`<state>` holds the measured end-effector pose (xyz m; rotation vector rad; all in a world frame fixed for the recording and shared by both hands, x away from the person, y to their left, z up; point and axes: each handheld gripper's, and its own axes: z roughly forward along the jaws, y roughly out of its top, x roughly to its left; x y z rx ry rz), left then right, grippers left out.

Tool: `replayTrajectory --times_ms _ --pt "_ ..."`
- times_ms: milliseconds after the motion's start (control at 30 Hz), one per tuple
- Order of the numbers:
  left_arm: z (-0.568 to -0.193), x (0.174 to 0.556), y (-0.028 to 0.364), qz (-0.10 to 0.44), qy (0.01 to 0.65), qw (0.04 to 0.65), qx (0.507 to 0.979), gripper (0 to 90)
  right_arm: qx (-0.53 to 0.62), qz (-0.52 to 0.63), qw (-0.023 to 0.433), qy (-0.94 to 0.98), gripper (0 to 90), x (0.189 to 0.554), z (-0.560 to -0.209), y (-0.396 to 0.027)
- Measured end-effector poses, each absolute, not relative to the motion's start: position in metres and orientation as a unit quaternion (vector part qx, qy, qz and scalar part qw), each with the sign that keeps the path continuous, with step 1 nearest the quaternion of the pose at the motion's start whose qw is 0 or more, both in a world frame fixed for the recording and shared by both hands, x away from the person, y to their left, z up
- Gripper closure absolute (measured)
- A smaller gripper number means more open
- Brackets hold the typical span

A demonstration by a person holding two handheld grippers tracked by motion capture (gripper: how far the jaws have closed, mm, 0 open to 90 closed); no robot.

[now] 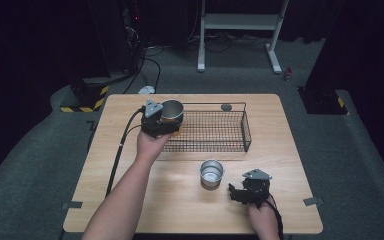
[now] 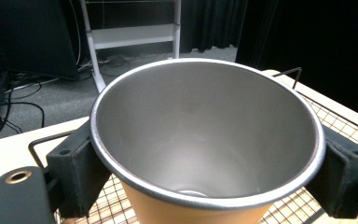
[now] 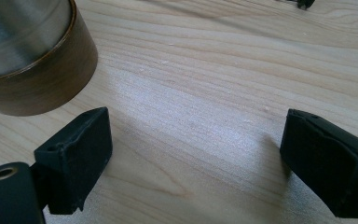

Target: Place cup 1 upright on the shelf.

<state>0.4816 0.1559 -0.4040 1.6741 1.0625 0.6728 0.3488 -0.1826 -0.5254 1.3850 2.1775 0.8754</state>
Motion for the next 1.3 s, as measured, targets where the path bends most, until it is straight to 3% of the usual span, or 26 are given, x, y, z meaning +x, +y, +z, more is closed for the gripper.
replayTrajectory --times_ms 533,1300 --pt "-0.423 0.51 0.144 0.264 0.465 0.476 0.698 13.1 0.497 0.314 0.207 0.782 9.0 0.349 -0.525 -0.183" --pt "-0.448 0.522 0.132 0.249 0.49 0.418 0.723 13.1 0.498 0.315 0.206 0.781 9.0 0.349 -0.525 -0.183"
